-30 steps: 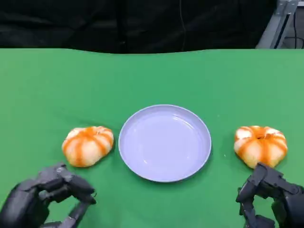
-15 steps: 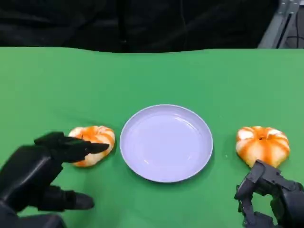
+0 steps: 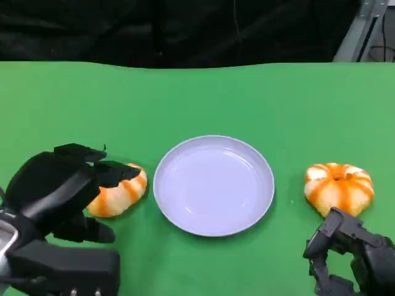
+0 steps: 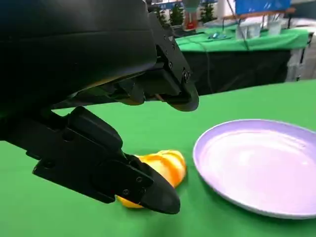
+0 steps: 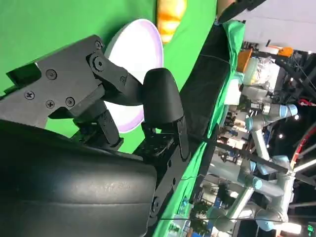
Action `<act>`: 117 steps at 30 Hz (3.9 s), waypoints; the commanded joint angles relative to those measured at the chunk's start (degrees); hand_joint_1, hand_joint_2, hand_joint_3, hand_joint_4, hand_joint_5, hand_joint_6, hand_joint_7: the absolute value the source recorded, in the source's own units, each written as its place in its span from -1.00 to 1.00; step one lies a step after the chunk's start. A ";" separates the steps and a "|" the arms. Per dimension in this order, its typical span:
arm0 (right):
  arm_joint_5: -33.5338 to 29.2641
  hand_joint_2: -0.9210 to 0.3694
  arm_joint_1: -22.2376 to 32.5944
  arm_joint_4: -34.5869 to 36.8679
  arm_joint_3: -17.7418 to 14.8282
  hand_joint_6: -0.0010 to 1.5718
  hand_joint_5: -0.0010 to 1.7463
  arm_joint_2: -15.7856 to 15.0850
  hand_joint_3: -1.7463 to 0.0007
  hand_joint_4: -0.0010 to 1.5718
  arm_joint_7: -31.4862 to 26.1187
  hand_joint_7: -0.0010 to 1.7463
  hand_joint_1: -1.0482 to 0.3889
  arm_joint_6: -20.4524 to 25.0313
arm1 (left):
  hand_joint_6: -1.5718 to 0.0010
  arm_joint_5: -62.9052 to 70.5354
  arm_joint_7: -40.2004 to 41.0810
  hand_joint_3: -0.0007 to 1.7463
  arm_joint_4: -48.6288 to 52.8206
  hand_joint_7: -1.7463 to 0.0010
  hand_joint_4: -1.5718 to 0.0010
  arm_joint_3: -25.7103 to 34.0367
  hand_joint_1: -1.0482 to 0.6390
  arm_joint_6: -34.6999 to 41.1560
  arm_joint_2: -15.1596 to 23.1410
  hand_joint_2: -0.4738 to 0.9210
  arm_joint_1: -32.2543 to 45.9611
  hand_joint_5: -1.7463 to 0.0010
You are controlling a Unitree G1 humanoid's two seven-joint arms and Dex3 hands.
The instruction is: Grasp the bread from the table and place it into the plate.
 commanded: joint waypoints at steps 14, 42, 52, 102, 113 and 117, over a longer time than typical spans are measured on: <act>-0.24 -0.50 0.50 -0.55 -0.24 -0.09 1.00 -0.20 -0.18 0.02 -1.03 0.82 0.22 -0.90 | 0.29 7.15 12.03 -0.98 23.55 1.00 0.45 -11.77 -0.70 9.89 -2.05 0.95 -13.10 0.98; 0.02 -0.51 1.17 -1.92 0.23 -0.09 1.00 0.37 -0.18 0.02 -1.03 0.82 0.24 -0.08 | 0.32 3.33 18.21 -0.97 41.49 0.99 0.49 -20.09 -0.74 15.12 -5.76 1.00 -21.60 0.99; 0.28 -0.51 1.04 -1.80 0.25 -0.10 1.00 0.37 -0.20 0.03 -0.88 0.83 0.27 -0.22 | 0.30 1.54 20.33 -0.98 46.41 0.99 0.48 -21.40 -0.73 14.22 -6.40 1.00 -22.96 0.99; 1.78 -0.46 1.22 -2.25 0.40 -0.11 1.00 0.08 -0.26 0.04 0.31 0.86 0.31 0.02 | 0.13 -7.89 44.34 -0.76 63.02 -0.88 -0.01 -20.30 0.28 1.26 -11.09 0.97 -26.03 -1.00; 2.16 -0.45 1.04 -2.00 0.30 -0.11 1.00 0.05 -0.27 0.04 0.44 0.86 0.31 -0.10 | 0.16 -7.97 41.39 -0.15 48.02 -0.97 0.01 -17.92 0.25 2.65 -8.58 0.57 -25.29 -1.00; 2.19 -0.45 1.27 -2.39 0.34 -0.11 1.00 0.19 -0.28 0.04 0.46 0.86 0.30 0.37 | 0.09 -7.65 38.70 -0.08 43.51 -0.86 0.01 -17.67 0.22 5.22 -8.66 0.52 -24.31 -1.00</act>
